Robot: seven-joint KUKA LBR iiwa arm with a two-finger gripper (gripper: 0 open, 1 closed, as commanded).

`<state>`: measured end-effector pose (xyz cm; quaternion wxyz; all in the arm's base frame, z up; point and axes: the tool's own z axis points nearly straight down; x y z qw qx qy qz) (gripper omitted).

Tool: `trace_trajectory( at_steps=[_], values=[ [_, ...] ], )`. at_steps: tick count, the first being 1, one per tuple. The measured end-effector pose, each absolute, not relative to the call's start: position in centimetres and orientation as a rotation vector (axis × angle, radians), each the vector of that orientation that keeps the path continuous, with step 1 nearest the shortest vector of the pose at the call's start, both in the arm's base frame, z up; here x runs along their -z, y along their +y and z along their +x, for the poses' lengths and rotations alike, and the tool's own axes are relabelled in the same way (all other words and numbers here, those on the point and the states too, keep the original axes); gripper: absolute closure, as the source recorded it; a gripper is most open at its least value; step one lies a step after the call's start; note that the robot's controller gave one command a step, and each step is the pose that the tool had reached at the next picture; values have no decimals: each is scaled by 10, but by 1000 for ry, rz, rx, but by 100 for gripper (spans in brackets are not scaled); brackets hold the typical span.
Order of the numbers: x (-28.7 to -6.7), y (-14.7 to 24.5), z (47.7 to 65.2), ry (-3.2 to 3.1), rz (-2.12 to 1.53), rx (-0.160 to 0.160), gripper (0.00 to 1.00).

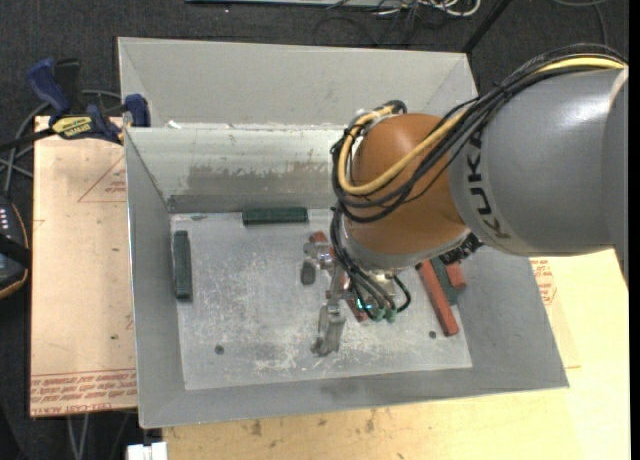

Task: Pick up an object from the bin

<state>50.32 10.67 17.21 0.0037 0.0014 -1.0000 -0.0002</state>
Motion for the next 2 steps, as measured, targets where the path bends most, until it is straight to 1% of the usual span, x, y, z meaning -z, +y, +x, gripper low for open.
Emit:
trace_trajectory(
  at_steps=[1,2],
  values=[
    [-68,118,486,-3148,142,4,0],
    [-101,57,554,-3114,451,-2,0]
  ],
)
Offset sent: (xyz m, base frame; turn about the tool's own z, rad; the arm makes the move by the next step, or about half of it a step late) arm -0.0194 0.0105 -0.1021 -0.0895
